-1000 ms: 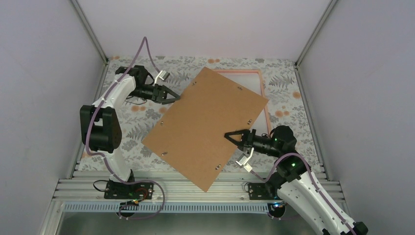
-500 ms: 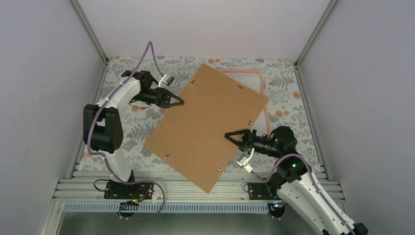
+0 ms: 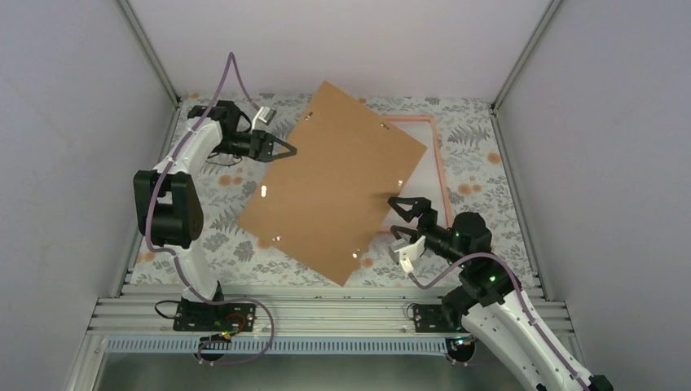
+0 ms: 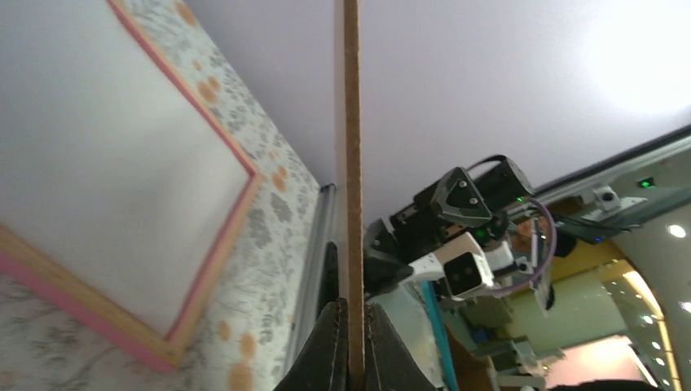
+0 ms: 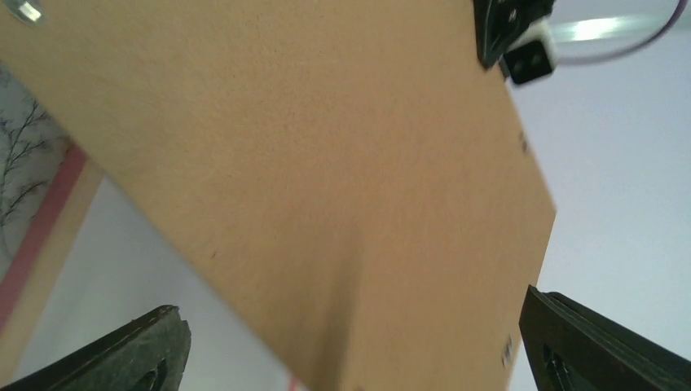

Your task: Put the photo into the frame

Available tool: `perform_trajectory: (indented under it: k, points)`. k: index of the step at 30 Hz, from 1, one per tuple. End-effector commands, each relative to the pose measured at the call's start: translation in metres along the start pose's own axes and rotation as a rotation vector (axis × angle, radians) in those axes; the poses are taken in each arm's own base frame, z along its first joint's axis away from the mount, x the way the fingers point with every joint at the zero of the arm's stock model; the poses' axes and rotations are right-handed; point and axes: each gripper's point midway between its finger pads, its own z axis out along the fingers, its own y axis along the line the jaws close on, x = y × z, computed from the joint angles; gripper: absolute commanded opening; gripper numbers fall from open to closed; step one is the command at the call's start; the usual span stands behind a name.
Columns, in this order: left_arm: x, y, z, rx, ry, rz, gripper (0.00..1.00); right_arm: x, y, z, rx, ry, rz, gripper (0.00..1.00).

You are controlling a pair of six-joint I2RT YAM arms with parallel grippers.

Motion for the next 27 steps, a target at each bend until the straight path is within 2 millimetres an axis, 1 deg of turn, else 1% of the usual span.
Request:
perform_trajectory:
  k: [1,2,4,6,8,10,13,14,15,17,20,22,24,27]
  points:
    - [-0.04,0.011,-0.008,-0.008,-0.039,0.054,0.02,0.036,0.021,-0.009,-0.051,0.232,0.218,1.0]
    - [-0.051,0.014,-0.011,-0.038,-0.044,0.075,0.02,0.041,0.024,-0.012,-0.054,0.272,0.256,1.0]
    - [-0.068,0.02,-0.022,-0.112,-0.092,0.069,0.02,0.049,0.026,-0.019,-0.058,0.335,0.331,1.0]
    - [-0.083,0.019,-0.041,-0.187,-0.193,0.081,0.02,0.056,0.024,-0.024,-0.058,0.387,0.423,1.0]
    - [-0.095,0.012,-0.053,-0.217,-0.282,0.098,0.02,0.061,0.022,-0.024,-0.078,0.427,0.533,1.0]
    - [-0.103,0.011,-0.058,-0.223,-0.32,0.076,0.02,0.071,0.019,-0.018,-0.098,0.485,0.662,1.0]
    - [-0.11,0.01,-0.062,-0.225,-0.375,0.075,0.02,0.086,0.005,-0.001,-0.105,0.535,0.852,1.0]
    - [-0.112,0.009,-0.063,-0.23,-0.393,0.082,0.02,0.092,-0.003,0.004,-0.104,0.54,0.912,1.0]
    - [-0.114,0.011,-0.064,-0.236,-0.407,0.08,0.02,0.098,-0.016,0.009,-0.095,0.542,0.97,1.0]
    - [-0.119,0.012,-0.065,-0.23,-0.434,0.082,0.02,0.118,-0.025,0.017,-0.1,0.567,1.093,1.0]
    - [-0.122,0.013,-0.067,-0.235,-0.47,0.086,0.02,0.156,-0.023,0.022,-0.127,0.604,1.302,1.0]
    - [-0.122,0.015,-0.067,-0.245,-0.478,0.09,0.02,0.183,-0.015,0.022,-0.153,0.612,1.452,1.0]
    - [-0.123,0.016,-0.068,-0.252,-0.48,0.094,0.02,0.216,-0.005,0.018,-0.149,0.628,1.619,0.99]
    - [-0.126,0.014,-0.069,-0.275,-0.477,0.126,0.02,0.265,0.017,0.013,-0.134,0.642,1.901,0.88]
